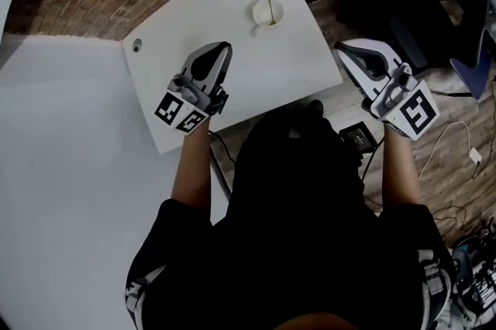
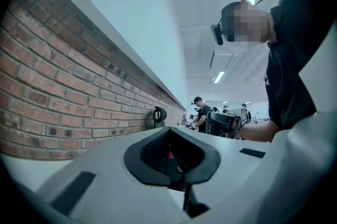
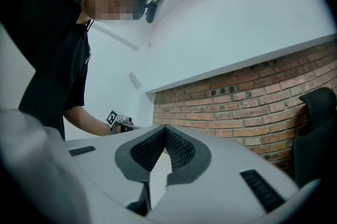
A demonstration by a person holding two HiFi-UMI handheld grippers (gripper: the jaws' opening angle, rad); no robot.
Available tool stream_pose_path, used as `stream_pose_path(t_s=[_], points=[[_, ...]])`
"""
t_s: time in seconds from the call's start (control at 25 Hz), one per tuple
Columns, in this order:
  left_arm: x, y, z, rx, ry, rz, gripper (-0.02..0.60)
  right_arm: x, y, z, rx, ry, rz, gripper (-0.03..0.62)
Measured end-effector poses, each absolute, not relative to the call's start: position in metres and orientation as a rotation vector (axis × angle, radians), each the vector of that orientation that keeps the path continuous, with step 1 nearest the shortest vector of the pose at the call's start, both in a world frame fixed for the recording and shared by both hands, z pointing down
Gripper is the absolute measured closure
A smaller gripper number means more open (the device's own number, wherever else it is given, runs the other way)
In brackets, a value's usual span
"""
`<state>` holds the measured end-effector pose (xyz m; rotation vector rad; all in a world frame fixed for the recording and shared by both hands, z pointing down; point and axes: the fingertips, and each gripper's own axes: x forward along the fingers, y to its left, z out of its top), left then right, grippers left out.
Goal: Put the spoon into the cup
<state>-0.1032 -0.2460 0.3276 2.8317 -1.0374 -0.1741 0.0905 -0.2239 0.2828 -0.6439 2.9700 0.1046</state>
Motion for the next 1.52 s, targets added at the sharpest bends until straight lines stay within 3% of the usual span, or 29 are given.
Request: stream_pose_path(t_s=[0.48, 1.12, 1.52], points=[[-0.082, -0.150, 0.343, 2.810, -0.774, -0.185, 0.565, 0.064, -0.134, 0.330, -0.634, 3.042, -0.124, 0.588], [-0.118, 0.016, 0.371, 2.819, -0.427, -0.256, 0.565, -0.043, 0.040, 0.358, -0.712, 3.120, -0.250, 0.588], [-0.131, 0.048, 0.355, 2.840, -0.508, -0.228, 0.565, -0.063, 0.063, 0.341, -0.583, 3.093, -0.164, 0.589]])
